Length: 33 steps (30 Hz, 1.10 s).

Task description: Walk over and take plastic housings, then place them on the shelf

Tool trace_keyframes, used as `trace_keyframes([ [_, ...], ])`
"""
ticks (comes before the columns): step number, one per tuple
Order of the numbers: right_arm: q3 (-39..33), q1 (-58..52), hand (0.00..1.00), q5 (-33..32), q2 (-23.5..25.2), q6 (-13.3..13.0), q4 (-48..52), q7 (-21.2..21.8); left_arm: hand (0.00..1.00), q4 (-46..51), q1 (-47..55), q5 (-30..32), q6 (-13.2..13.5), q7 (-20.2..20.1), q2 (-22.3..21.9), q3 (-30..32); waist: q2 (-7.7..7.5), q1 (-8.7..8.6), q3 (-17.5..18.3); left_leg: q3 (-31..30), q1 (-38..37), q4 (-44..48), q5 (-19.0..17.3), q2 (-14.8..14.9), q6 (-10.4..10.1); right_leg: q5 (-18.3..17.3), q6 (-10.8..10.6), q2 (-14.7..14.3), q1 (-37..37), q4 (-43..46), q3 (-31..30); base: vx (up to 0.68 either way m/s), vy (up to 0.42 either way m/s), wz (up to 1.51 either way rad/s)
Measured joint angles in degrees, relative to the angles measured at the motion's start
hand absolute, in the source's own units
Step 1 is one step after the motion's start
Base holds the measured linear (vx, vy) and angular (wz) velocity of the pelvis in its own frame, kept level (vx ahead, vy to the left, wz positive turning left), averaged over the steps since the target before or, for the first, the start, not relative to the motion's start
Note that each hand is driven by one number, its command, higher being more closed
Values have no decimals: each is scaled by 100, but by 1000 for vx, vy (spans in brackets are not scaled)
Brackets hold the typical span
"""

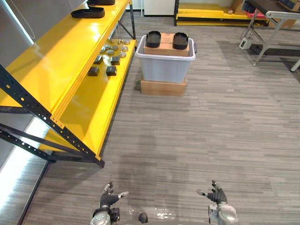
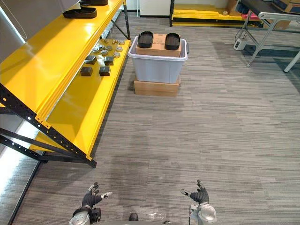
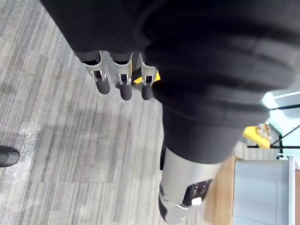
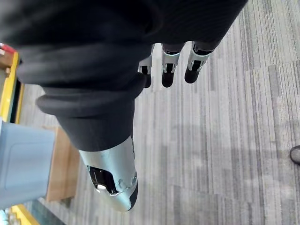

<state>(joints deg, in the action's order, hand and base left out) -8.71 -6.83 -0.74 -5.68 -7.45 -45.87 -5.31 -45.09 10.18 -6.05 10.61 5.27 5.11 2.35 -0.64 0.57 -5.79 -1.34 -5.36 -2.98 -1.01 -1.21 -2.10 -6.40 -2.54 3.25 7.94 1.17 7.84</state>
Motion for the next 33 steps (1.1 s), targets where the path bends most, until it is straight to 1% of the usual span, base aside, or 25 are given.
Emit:
trace_keyframes([
  [1,-78,-24,0,-144,-11,0,2,-1,0,4,0,-4,0,-1,0,8,10,-4,-4,-11,-56,2,-1,1,1,-58,-91,9,22,79,7,0,0,0],
  [2,-111,-23,0,-172,-16,0,2,-1,0,6,-2,-13,0,-2,-1,8,17,-8,-8,-13,-60,2,-1,1,2,-60,-94,9,27,86,15,-29,-18,3],
  [7,-322,-39,0,-554,-60,3,2,-49,0,11,26,-118,-4,-5,-2,53,42,-51,-16,-9,-119,11,-1,5,5,-62,-90,6,76,89,11,-51,-12,0],
  [10,-429,-45,0,-605,-58,4,2,-79,0,12,67,-161,-5,-16,-2,53,52,-77,-13,15,-146,11,-3,9,10,-70,-77,4,73,118,-16,-61,-10,-6],
  [12,-486,-38,0,-666,-59,4,2,-97,0,13,115,-231,-6,-18,-1,54,53,-132,-13,76,-145,-1,-4,13,17,-89,-44,2,37,122,-40,-81,-14,-13],
  [17,-500,-89,0,-801,-59,14,2,-120,0,49,167,-236,-12,-17,-3,57,119,-132,0,295,-104,-34,-20,59,44,-90,-13,-42,-146,155,-169,-71,-19,-20],
  [20,-504,-105,0,-834,-58,22,1,-130,0,248,164,-241,-13,-16,-2,60,123,-136,0,305,20,-7,-55,64,97,-86,-7,-50,-254,140,-171,-8,-5,-4],
  [22,-508,-44,0,-857,-57,23,1,-161,0,305,159,-307,-13,-13,-2,60,99,-133,-7,339,170,197,-166,50,230,-84,-7,-39,-311,117,-204,80,3,-8],
  [23,-514,-6,0,-884,-55,24,-1,-193,0,308,153,-331,-13,-12,-2,62,96,-128,-19,358,208,274,-222,47,238,-84,-8,-36,-316,110,-222,107,20,-17],
  [25,-627,120,0,-893,-39,26,-8,-221,0,413,173,-353,-19,-2,-3,65,88,-111,-38,467,358,595,-452,48,263,-84,-10,-25,-324,107,-333,107,31,-25],
  [26,-695,203,0,-893,-54,26,-8,-226,0,530,191,-354,-19,0,-2,68,102,-89,-60,521,469,870,-645,50,301,-99,-35,-13,-331,126,-364,107,39,-20],
  [27,-721,244,0,-895,-63,27,-8,-227,0,578,209,-355,-19,1,-2,68,118,-80,-71,541,514,999,-739,54,303,-120,-67,-6,-348,173,-374,122,61,-28],
  [28,-719,304,0,-904,-102,32,-11,-229,0,696,211,-357,-15,4,-6,66,176,-45,-97,621,610,1252,-944,83,352,-225,-222,1,-488,439,-424,96,79,-37],
  [29,-716,382,0,-944,-150,42,-18,-227,0,784,185,-375,-15,6,-15,63,256,7,-156,661,706,1449,-1138,111,390,-400,-427,13,-716,964,-471,69,86,-35],
  [30,-719,441,0,-952,-168,49,-20,-228,0,845,157,-426,-16,5,-17,58,294,4,-195,674,701,1557,-1250,95,434,-558,-530,78,-926,1516,-450,95,136,-15],
  [31,-718,418,0,-997,-164,62,-23,-229,0,879,104,-455,-12,8,-14,55,289,-5,-236,634,621,1611,-1370,33,510,-699,-652,188,-1293,2455,-399,111,123,8],
  [32,-701,403,0,-1010,-150,84,-32,-228,0,908,92,-459,-11,19,3,53,282,-2,-277,570,492,1626,-1468,-13,578,-700,-664,302,-1665,3303,-314,242,143,14],
  [33,-687,402,0,-1015,-136,116,-41,-224,0,911,74,-460,-9,20,33,50,257,-3,-317,555,420,1652,-1518,-54,622,-739,-656,378,-1904,3820,-268,233,74,16],
])
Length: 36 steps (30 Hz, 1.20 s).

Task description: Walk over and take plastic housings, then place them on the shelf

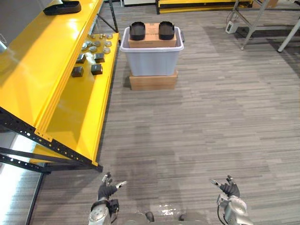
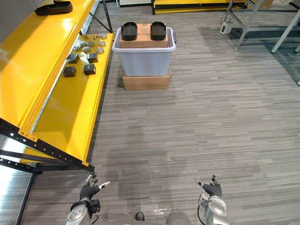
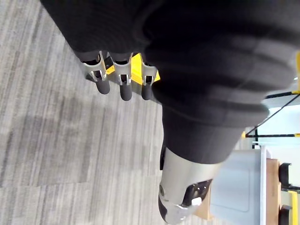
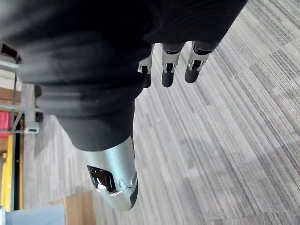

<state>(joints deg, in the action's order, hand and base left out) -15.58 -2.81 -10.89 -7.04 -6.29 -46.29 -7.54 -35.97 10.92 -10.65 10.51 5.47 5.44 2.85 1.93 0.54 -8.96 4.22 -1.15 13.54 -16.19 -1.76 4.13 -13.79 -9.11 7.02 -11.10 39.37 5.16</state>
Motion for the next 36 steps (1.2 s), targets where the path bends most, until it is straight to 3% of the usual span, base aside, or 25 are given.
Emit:
trace_keyframes([
  [2,57,17,0,-39,-29,36,-18,-9,0,-14,-20,-2,-10,66,76,-8,32,-30,-119,-79,-283,48,-197,1,46,-304,312,171,-534,519,415,326,79,20],
  [3,93,43,0,-43,-53,36,-18,-9,0,-16,-47,-2,-10,91,94,-7,3,-47,-136,-117,-391,-15,-197,19,45,-328,341,189,-642,398,541,366,62,30],
  [5,119,216,0,-54,-130,33,-18,-25,0,-21,-199,-22,-7,122,118,-19,133,-137,-278,-277,-687,-313,-203,211,-35,-260,417,39,-1060,-347,863,417,-1,39],
  [7,267,372,0,-67,-247,31,-13,-60,0,-52,-340,-62,-4,133,144,-50,184,-141,-398,-282,-986,-511,-221,396,-289,274,516,-199,-1386,-1267,907,516,-59,25],
  [8,320,401,0,-67,-242,25,-3,-119,0,-57,-379,-103,4,196,164,-69,63,-155,-385,-295,-1213,-582,-272,383,-476,893,681,-232,-1493,-2074,869,545,-109,25],
  [9,326,394,0,-67,-235,25,-2,-120,0,-59,-377,-104,7,224,179,-61,-7,-169,-375,-319,-1322,-582,-337,378,-587,1167,822,-245,-1534,-2240,858,711,-181,40],
  [10,329,380,0,-66,-243,25,0,-121,0,-89,-374,-103,5,236,178,-50,-16,-237,-384,-414,-1453,-561,-420,426,-726,1887,1079,-241,-1538,-2087,769,498,-153,24],
  [11,324,468,0,-54,-279,39,19,-121,0,-154,-358,-103,10,236,82,-30,164,-280,-326,-428,-1406,-361,-373,641,-832,1515,1258,-289,-1728,-1497,926,797,-273,26],
  [12,338,521,0,-46,-249,34,49,-119,0,-184,-415,-106,5,232,36,-54,171,-327,-344,-391,-1214,197,-185,702,-1119,1099,1300,-292,-1734,-1164,980,541,-193,8],
  [13,372,541,0,-42,-249,34,50,-117,0,-185,-438,-114,5,231,-7,-47,178,-321,-347,-370,-1035,647,-24,722,-1188,945,1340,-312,-1657,-1085,1022,774,-292,16],
  [15,649,544,0,-37,-251,30,50,-113,0,-191,-455,-171,5,220,-148,-10,224,-273,-399,-203,-66,3313,1305,1133,-1155,591,1411,-571,-674,-1595,1104,768,-286,11],
  [16,708,557,0,-40,-238,12,52,-117,0,-186,-459,-220,7,212,-155,-6,235,-266,-429,-103,191,4019,1236,1298,-1064,586,1419,-681,-349,-1801,1104,781,-250,0],
  [17,769,599,0,-39,-195,-12,52,-113,0,-188,-463,-230,7,211,-155,15,181,-212,-495,178,660,5060,991,1544,-682,573,1440,-814,301,-2229,1062,478,-127,-8],
  [19,732,597,0,-53,-187,-37,50,-124,0,-168,-461,-233,7,211,-177,15,74,-47,-552,474,1259,5412,715,1511,-474,572,1442,-821,1106,-2876,930,606,-126,-17],
  [21,700,618,0,-85,-246,-38,36,-126,0,-120,-430,-234,6,214,-184,26,31,80,-582,505,1973,4599,424,1189,-514,555,1411,-770,1690,-3411,838,496,-38,-23],
  [23,686,673,0,-104,-253,-38,-8,-125,0,-51,-390,-234,3,212,-196,59,-25,183,-635,399,2364,3195,367,763,-557,407,1206,-621,2009,-3591,723,453,51,-28],
  [25,480,657,0,-138,-236,-30,-40,-125,0,-47,-263,-234,1,211,-318,143,76,270,-595,66,2299,348,982,366,-830,195,983,-562,2453,-3864,621,643,164,-44],
  [26,458,652,0,-149,-262,-30,-74,-129,0,-73,-247,-230,-5,205,-328,145,194,356,-574,37,2262,7,1688,388,-771,61,887,-595,2610,-3933,480,548,184,-49],
  [27,468,647,0,-151,-246,-18,-119,-131,0,-89,-204,-229,-13,207,-322,174,168,364,-550,43,2219,39,1990,353,-567,-7,844,-572,2700,-3947,394,439,164,-27],
  [29,484,596,0,-151,-182,-5,-170,-120,0,-88,-282,-228,-9,208,-323,248,-90,344,-441,102,2363,447,1695,82,-226,-8,852,-242,2622,-3695,331,641,222,3],
  [31,475,573,0,-149,-177,-2,-173,-116,0,-186,-321,-225,-13,195,-326,241,-137,365,-446,258,2328,944,1254,64,-61,-40,799,-123,2466,-2929,26,582,195,-16],
  [33,426,505,0,-149,-114,-5,-170,-105,0,-341,-248,-225,-57,201,-278,234,-180,320,-449,412,1670,1067,675,-28,87,253,59,136,1834,-606,-320,521,187,-30],
  [34,427,465,0,-148,-107,-5,-172,-101,0,-340,-249,-225,-64,201,-265,228,-182,323,-448,425,1486,1047,556,-48,104,386,-192,171,1606,105,-408,491,165,-13],
  [35,428,404,0,-146,-74,-3,-175,-93,0,-339,-269,-225,-67,202,-234,227,-184,307,-449,426,1123,1007,365,-85,158,374,-172,276,1111,1380,-360,563,137,-2],
  [36,432,333,0,-139,-46,1,-173,-83,0,-342,-289,-225,-69,204,-215,226,-188,266,-451,380,695,815,275,-135,188,225,112,412,715,2132,-99,464,108,6],
])
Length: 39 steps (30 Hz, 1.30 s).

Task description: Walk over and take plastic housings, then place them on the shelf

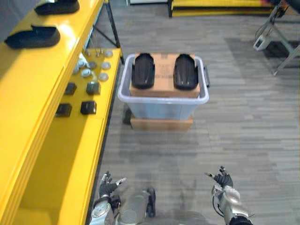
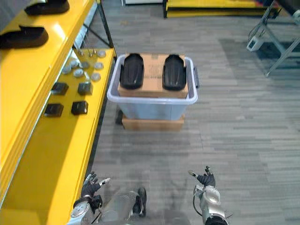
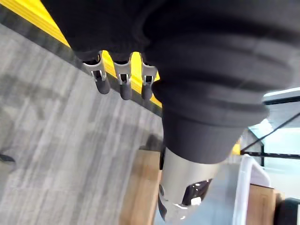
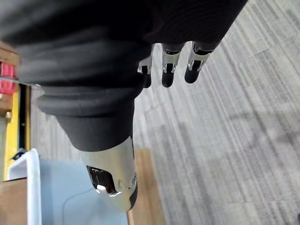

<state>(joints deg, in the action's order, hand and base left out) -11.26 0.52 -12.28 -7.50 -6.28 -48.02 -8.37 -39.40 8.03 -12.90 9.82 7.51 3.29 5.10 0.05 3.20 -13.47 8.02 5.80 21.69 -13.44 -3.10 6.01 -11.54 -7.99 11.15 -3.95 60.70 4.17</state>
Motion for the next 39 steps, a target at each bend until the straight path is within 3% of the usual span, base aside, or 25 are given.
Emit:
trace_keyframes([
  [2,16,-81,0,15,44,6,5,6,0,4,-9,1,2,10,21,0,11,-104,4,-108,-583,-396,-36,4,-4,-213,357,73,-497,169,448,469,39,24],
  [3,41,-139,0,16,44,13,2,9,0,1,-21,1,2,5,49,-3,15,-152,2,-205,-895,-580,-33,37,-8,-358,449,79,-712,-313,714,493,-14,35],
  [6,26,-195,0,12,38,11,4,7,0,-3,-31,-1,3,6,27,-1,32,-257,1,-343,-1259,-744,-46,178,-32,-396,451,-29,-1069,-1853,927,372,-94,38],
  [7,25,-221,0,12,44,13,1,7,0,1,-45,0,7,5,27,-3,56,-255,5,-402,-1365,-785,-102,302,-136,-203,409,-199,-1131,-2881,880,388,-148,41],
  [8,20,-241,0,12,61,15,0,3,0,-2,-39,0,9,8,55,-2,2,-256,22,-506,-1458,-796,-192,344,-325,287,392,-338,-1130,-3906,744,458,-211,47],
  [9,-5,-284,0,12,64,15,-2,0,0,-23,-17,0,9,8,75,-3,-76,-248,56,-589,-1528,-808,-299,335,-501,1011,470,-364,-1115,-4298,598,495,-265,52],
  [10,-44,-330,0,13,-9,24,-27,-6,0,-212,-40,3,-7,9,3,-5,24,-241,106,-765,-1684,-866,-407,446,-674,1332,727,-429,-1068,-4128,586,416,-242,35],
  [13,-191,-298,0,12,51,17,24,-9,0,-290,63,3,2,8,-78,8,168,-255,228,-886,-1615,-608,-263,707,-924,929,859,-548,-970,-4031,832,375,-240,35],
  [15,-189,-484,0,-10,158,11,199,-12,0,-283,9,2,2,2,-206,31,212,-237,218,-877,-912,1171,3,952,-1287,736,975,-731,-421,-4335,1109,350,-261,52],
  [16,-168,-518,0,-15,192,6,250,-12,0,-284,21,2,2,3,-229,42,217,-227,213,-812,-661,1729,216,1074,-1307,713,1010,-817,-224,-4472,1162,327,-198,13],
  [17,-176,-523,0,-66,271,-12,264,-20,0,-287,86,0,2,2,-258,52,174,-182,216,-616,-408,2288,96,1273,-1205,706,1063,-901,87,-4675,1187,306,-152,-2],
  [18,-195,-499,0,-106,289,-43,281,-21,0,-293,113,-1,-4,-9,-307,50,126,-202,240,-403,-250,2221,-56,1304,-1073,709,1075,-919,305,-4879,1182,338,-159,-12],
  [19,-227,-483,0,-121,279,-74,283,-23,0,-290,97,-2,-4,-11,-328,40,118,-207,244,-312,-186,2036,-132,1292,-1087,716,1080,-917,383,-4954,1155,302,-102,-16],
  [20,-260,-474,0,-146,259,-122,278,-30,0,-288,89,-2,-4,-14,-331,6,131,-206,245,-303,-77,1291,-221,1228,-1071,721,1073,-916,488,-5059,1098,223,-35,-24],
  [22,-403,-474,0,-174,237,-123,277,-34,0,-287,47,-3,-3,-12,-326,6,211,-217,284,-344,-79,283,-93,1186,-1096,724,1046,-934,495,-5091,982,150,52,-32],
  [24,-596,-520,0,-181,241,-109,237,-41,0,-350,-3,-2,-5,-6,-290,7,357,-228,312,-301,-215,-483,582,1212,-1061,764,871,-1029,603,-5234,768,181,127,-44],
  [27,-675,-806,0,-175,275,-111,394,-45,0,-345,-26,3,3,-4,-154,-1,200,-243,456,-49,-554,-1072,716,992,-954,858,716,-881,676,-5523,515,129,102,-34],
  [33,-1243,-1001,0,-180,254,-122,939,-179,0,-338,41,8,2,-55,-35,-42,183,-267,477,227,-830,-1498,809,851,-888,939,603,-801,684,-5687,234,26,55,-26],
  [39,-1495,-1025,0,89,190,-161,2646,-426,0,-328,363,25,2,-138,2,-46,129,-388,568,394,-995,-1718,826,798,-893,958,585,-819,659,-5731,53,6,15,-15],
])
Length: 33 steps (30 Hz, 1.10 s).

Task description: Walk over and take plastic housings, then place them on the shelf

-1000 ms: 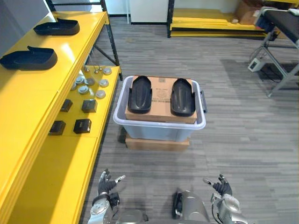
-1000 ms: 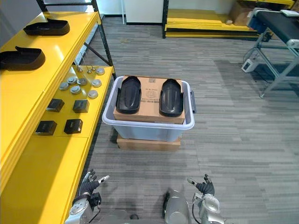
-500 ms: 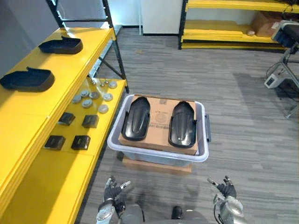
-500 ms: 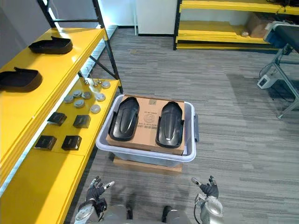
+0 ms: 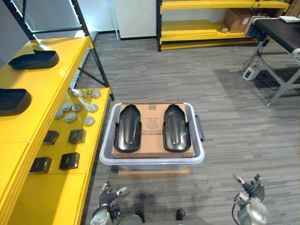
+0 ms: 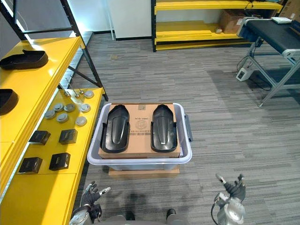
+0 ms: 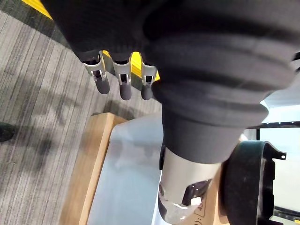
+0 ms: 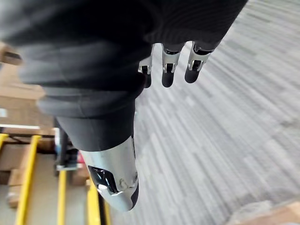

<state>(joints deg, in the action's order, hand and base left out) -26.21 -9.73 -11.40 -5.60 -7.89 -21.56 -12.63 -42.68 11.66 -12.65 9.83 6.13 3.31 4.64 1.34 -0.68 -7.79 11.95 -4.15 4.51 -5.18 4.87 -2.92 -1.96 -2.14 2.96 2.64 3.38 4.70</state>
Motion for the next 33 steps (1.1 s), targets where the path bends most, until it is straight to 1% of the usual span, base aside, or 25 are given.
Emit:
trace_keyframes([
  [1,9,-3,0,90,-5,-7,169,-2,0,1,20,5,0,-2,7,-2,-9,0,7,4,-10,-13,0,0,0,9,-5,-3,-2,-22,-4,-3,1,-6],
  [3,85,-1,0,452,-62,-42,814,-1,0,41,84,111,1,-17,33,-12,-39,15,35,6,-5,-54,1,-12,-1,50,-16,-4,0,-117,-12,0,0,0],
  [5,270,48,0,693,-176,-61,1104,-26,0,47,98,128,1,-40,39,-13,-44,19,38,6,4,-67,2,-26,0,67,-22,3,4,-158,-15,0,0,0],
  [6,470,101,0,1016,-266,-65,1318,-56,0,47,91,195,2,-86,42,-16,-45,30,39,-5,8,-81,6,-39,6,67,-22,8,3,-166,-10,0,0,0],
  [7,543,118,0,1125,-285,-64,1394,-63,0,48,83,204,2,-98,41,-23,-44,44,39,-13,9,-87,8,-44,9,67,-22,11,5,-170,-6,0,0,0],
  [9,806,322,0,1646,-338,-46,1471,-85,0,78,72,205,4,-115,33,-80,-45,123,43,-86,23,-183,73,-80,65,70,-27,28,6,-183,25,28,2,7],
  [11,910,390,0,1931,-383,-7,1472,-85,0,128,89,204,4,-116,33,-81,-46,155,42,-116,46,-186,79,-89,72,74,-33,38,7,-200,59,4,1,13],
  [13,1025,573,0,2413,-398,155,1471,-93,0,171,99,204,5,-115,34,-77,-45,159,43,-287,139,-185,115,-134,100,74,-35,83,24,-236,237,-9,0,37],
  [15,1096,717,0,2618,-400,237,1432,-118,0,171,99,203,5,-116,28,-80,-45,157,41,-388,210,-200,160,-169,125,81,-45,113,5,-251,331,-18,1,32],
  [16,1126,874,0,2792,-400,351,1324,-145,0,170,107,202,4,-116,28,-81,-46,165,40,-430,236,-221,189,-186,131,83,-47,129,-4,-251,380,-28,5,22],
  [17,1156,1009,0,2926,-398,461,1235,-211,0,170,112,199,4,-112,29,-79,-44,182,33,-455,250,-235,207,-196,128,87,-54,137,-8,-251,404,-44,5,19],
  [18,1157,1132,0,3016,-396,496,1132,-247,0,170,113,199,4,-112,30,-79,-43,189,24,-480,261,-245,222,-205,129,90,-58,145,-9,-251,434,-63,4,22],
  [19,1155,1387,0,3163,-396,609,936,-380,0,171,110,199,4,-111,29,-80,-36,208,-6,-556,309,-251,254,-224,133,93,-62,163,-30,-250,498,-80,0,25],
  [22,1130,1888,0,3252,-418,733,485,-654,0,175,68,192,4,-101,22,-94,8,298,-100,-683,557,-252,359,-256,163,154,-60,188,-217,-249,615,-71,0,23],
  [23,1126,2247,0,3253,-455,871,151,-822,0,229,56,179,8,-77,26,-176,38,319,-270,-754,668,-251,426,-276,167,195,-57,206,-293,-247,682,-111,4,24],
  [25,1113,2620,0,3252,-487,953,-208,-941,0,249,53,157,9,-69,8,-227,75,330,-408,-821,820,-247,493,-296,189,244,-58,221,-409,-250,748,-111,14,24],
  [27,1072,3115,0,3234,-500,1071,-678,-1120,0,283,29,87,12,-17,-2,-253,110,373,-668,-921,1008,-242,589,-315,201,303,-51,237,-539,-249,836,-97,15,23],
  [29,1031,3448,0,3205,-601,1095,-1038,-1268,0,287,-87,-12,18,67,-5,-301,149,473,-836,-1013,1194,-117,592,-318,204,333,-29,241,-634,-230,917,-86,7,22],
  [31,1033,3917,0,3129,-732,1107,-1456,-1357,0,306,-187,-38,78,159,-16,-311,178,490,-981,-1073,1412,13,593,-316,205,345,-20,243,-783,-175,971,-84,10,17],
  [32,1035,4239,0,2981,-814,1109,-1665,-1385,0,389,-196,-96,84,193,-18,-358,194,489,-1100,-1076,1502,56,597,-312,209,354,-10,246,-867,-136,969,-85,14,2],
  [33,1036,4485,0,2898,-947,1105,-1883,-1435,0,408,-205,-145,136,229,-21,-461,226,490,-1143,-1086,1606,60,621,-319,221,376,-14,253,-964,-136,975,-79,17,1],
])
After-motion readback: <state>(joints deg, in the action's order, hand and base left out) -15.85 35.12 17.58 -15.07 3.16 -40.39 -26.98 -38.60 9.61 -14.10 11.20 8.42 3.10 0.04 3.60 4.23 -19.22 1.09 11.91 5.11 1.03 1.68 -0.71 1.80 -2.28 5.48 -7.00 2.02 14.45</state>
